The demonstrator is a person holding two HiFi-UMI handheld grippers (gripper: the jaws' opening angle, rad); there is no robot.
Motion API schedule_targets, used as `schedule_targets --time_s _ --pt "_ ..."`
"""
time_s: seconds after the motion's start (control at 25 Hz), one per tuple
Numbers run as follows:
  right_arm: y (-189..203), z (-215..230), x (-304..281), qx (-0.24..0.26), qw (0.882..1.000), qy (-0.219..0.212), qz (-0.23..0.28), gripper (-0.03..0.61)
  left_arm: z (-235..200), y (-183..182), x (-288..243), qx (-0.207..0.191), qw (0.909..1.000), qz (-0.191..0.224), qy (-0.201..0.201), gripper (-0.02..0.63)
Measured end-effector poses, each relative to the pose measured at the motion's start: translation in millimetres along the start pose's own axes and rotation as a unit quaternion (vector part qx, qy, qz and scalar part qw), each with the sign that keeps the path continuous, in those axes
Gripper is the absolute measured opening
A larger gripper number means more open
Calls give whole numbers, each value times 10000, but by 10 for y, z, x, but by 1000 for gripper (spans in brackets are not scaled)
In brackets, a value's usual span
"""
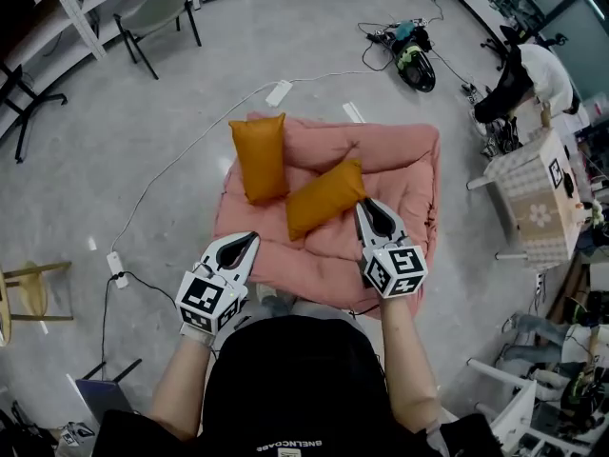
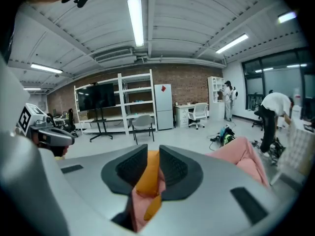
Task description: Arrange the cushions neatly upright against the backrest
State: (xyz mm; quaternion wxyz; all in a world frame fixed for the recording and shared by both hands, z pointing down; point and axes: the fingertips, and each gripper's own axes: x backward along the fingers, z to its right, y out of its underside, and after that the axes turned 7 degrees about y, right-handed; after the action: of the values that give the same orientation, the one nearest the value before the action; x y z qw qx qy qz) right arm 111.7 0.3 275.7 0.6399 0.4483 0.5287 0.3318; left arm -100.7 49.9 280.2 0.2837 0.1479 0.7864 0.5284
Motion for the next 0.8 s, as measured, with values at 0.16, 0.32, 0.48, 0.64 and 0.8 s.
schedule_targets --time_s 0.16,0.32,0.48,0.64,0.8 --pt "163 204 -245 44 9986 79 -513 124 -103 30 -15 112 9999 -106 -40 14" --pt "418 462 -533 94 9952 159 -959 155 -188 161 -29 210 9994 -207 -190 14" --pt "662 730 -870 53 9925 260 -1194 167 -292 312 -84 293 9980 -373 -428 14" --pt "1021 957 -1273 -90 9864 257 -1623 194 -348 435 -114 438 9952 -561 -670 14" --pt "1437 1142 -1669 -134 9765 202 -2140 220 -395 588 -144 734 9910 -754 -830 15"
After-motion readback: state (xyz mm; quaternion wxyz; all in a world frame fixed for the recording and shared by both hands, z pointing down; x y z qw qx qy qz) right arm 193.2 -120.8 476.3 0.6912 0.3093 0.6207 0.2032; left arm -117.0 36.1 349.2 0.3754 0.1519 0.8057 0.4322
